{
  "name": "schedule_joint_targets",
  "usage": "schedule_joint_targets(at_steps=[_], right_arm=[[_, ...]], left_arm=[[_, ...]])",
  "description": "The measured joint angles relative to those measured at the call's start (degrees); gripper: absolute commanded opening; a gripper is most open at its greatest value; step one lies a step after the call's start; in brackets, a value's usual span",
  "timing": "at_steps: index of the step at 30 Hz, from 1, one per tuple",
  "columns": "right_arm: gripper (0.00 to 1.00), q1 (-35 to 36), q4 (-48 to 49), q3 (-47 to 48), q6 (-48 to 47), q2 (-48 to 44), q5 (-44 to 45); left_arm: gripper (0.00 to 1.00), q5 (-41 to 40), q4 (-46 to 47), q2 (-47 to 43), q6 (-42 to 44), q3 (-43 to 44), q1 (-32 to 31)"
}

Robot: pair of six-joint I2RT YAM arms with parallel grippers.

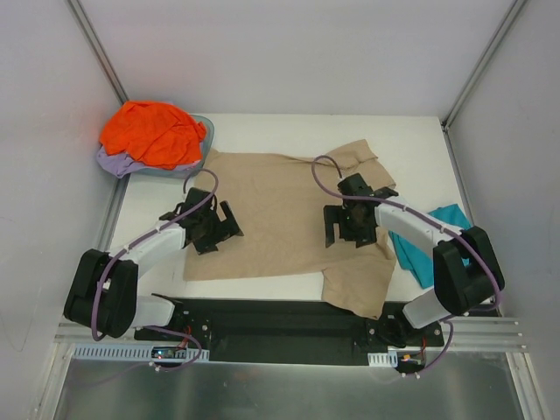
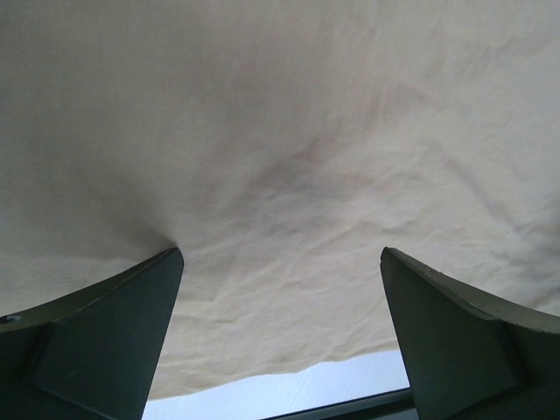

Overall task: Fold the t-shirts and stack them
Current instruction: Flatten out the tshirt

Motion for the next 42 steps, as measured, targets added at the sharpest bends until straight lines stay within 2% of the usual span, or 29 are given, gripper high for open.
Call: schedule_joint_targets(at_steps=[7,16,20,26,32,37,42], right_arm=[[0.97,7.3,4.5,-8.6,7.1,0.0,-2.5],[0.97,15.5,5.9,-9.0,12.4,-0.1,-4.4],[0.97,16.7,2.4,-7.6,13.0,0.0,-2.4],[0.97,13.4,-4.7,5.8,10.1,0.0,2.5],[0.99,1.4,-3.6,21.1,7.4,4.0,3.6],[0.89,-6.5,-1.0,35.3,6.8,16.7,3.4],[0.72,-11.1,0.4,46.7,6.8,31.7,1.4]], left_arm=[[0.99,-0.8,0.8,-2.1,-2.1,-2.3,2.3],[0.99,-5.0,-4.6,-6.5,-3.1,-3.7,6.8],[0.99,-6.6,-8.1,-7.5,-2.6,-3.5,7.1],[0.99,-6.7,-13.0,-7.6,-0.9,-0.3,7.1],[1.00,-6.4,-13.4,-6.8,0.6,6.8,7.1],[0.99,-6.4,-13.3,-4.0,1.8,10.4,7.1],[0.99,-6.4,-13.3,-1.1,2.4,11.6,7.1]])
